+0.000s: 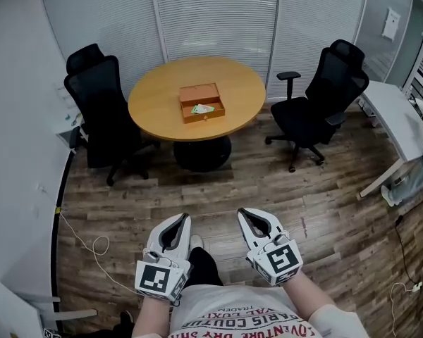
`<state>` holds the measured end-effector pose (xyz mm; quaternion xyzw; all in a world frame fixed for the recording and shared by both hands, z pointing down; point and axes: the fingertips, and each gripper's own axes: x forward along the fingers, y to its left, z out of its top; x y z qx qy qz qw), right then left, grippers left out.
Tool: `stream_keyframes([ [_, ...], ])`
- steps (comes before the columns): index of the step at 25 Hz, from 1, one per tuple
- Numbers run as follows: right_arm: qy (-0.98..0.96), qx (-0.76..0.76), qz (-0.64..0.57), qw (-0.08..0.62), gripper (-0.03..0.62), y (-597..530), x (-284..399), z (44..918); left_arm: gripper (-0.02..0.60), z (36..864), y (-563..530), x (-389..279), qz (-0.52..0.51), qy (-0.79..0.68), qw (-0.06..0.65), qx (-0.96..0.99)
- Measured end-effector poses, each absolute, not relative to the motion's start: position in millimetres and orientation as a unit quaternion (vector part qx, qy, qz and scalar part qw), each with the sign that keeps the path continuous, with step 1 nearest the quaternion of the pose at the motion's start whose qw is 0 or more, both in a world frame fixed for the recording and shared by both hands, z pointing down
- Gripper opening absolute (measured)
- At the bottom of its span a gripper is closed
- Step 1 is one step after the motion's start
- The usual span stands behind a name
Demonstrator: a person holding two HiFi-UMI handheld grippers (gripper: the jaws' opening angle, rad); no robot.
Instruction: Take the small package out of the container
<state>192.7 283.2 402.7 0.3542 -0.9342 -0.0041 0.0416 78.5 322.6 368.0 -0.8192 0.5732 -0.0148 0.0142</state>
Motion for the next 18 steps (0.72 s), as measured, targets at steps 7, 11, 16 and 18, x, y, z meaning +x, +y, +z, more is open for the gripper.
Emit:
stream_keyframes([
  [7, -0.919, 0.385, 0.005, 0.083, 0.006, 185, 154, 425, 0.009, 378, 212, 28, 0.002, 0.557, -0.005, -0.831],
  [11, -0.910, 0.404, 0.015, 0.093, 0.007, 109, 122, 418, 0.009, 371, 135, -9, 0.004, 0.540, -0.006, -0.842],
  [16, -0.896, 0.430, -0.007, 0.106, 0.008, 19, 71, 402, 0.009, 354, 41, -68, 0.005, 0.522, -0.005, -0.853],
  [18, -0.894, 0.435, -0.003, 0.104, 0.008, -9, 52, 401, 0.009, 347, 10, -91, 0.011, 0.520, -0.003, -0.854],
])
